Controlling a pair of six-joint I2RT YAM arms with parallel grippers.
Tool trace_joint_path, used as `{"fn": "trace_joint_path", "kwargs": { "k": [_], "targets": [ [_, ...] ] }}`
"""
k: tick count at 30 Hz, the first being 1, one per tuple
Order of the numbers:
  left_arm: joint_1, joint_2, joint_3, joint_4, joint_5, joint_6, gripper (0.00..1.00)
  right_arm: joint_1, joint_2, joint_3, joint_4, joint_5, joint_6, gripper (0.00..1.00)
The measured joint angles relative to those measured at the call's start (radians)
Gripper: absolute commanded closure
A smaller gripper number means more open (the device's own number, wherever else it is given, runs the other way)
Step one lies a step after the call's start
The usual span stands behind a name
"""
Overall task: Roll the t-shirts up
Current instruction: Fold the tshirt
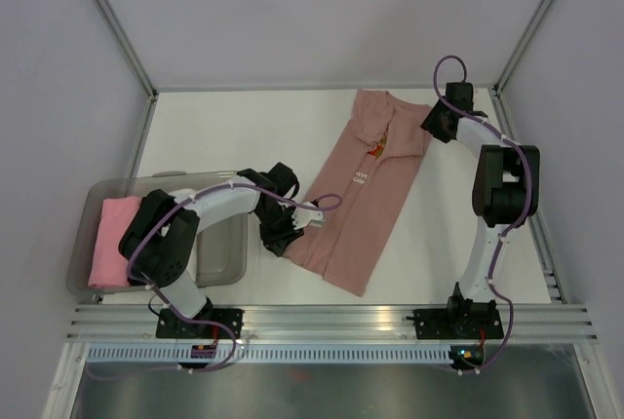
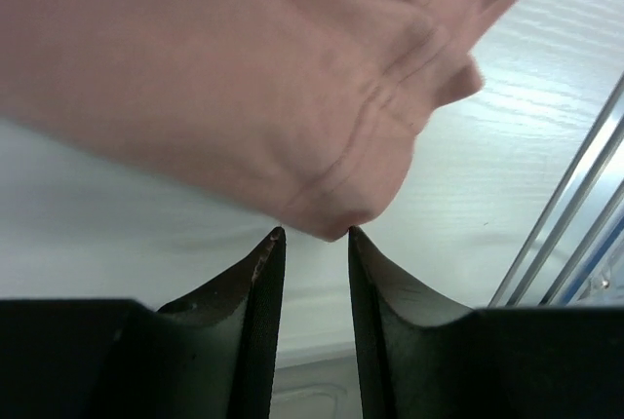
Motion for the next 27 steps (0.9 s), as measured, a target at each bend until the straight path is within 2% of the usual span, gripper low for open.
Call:
{"fn": "trace_joint_path", "kwargs": {
  "k": [3, 6, 9, 15, 21, 27],
  "targets": [
    [0.058, 0.0, 0.024, -0.014, -0.008, 0.002, 0.62, -0.011, 0.031, -0.005, -0.01, 0.0, 0.008, 0.51],
    [0.103, 0.0, 0.054, -0.013, -0.024, 0.006, 0.62, -0.015, 0.096, 0.016, -0.014, 0.0, 0.023, 0.62],
    [0.111, 0.0, 0.061, -0.014, -0.042, 0.021, 0.62, -0.014, 0.132, 0.074, 0.003, -0.02, 0.029, 0.8],
    [0.109, 0.0, 0.061, -0.014, -0.05, 0.045, 0.6, -0.012, 0.207, 0.143, 0.045, -0.106, 0.045, 0.97],
    [0.069, 0.0, 0.04, 0.014, -0.051, 0.047, 0.58, 0.021, 0.269, 0.215, 0.09, -0.187, 0.036, 0.98],
    [-0.028, -0.019, -0.053, 0.105, -0.088, 0.048, 0.57, 0.087, 0.311, 0.265, 0.113, -0.243, 0.024, 0.97]
  ]
}}
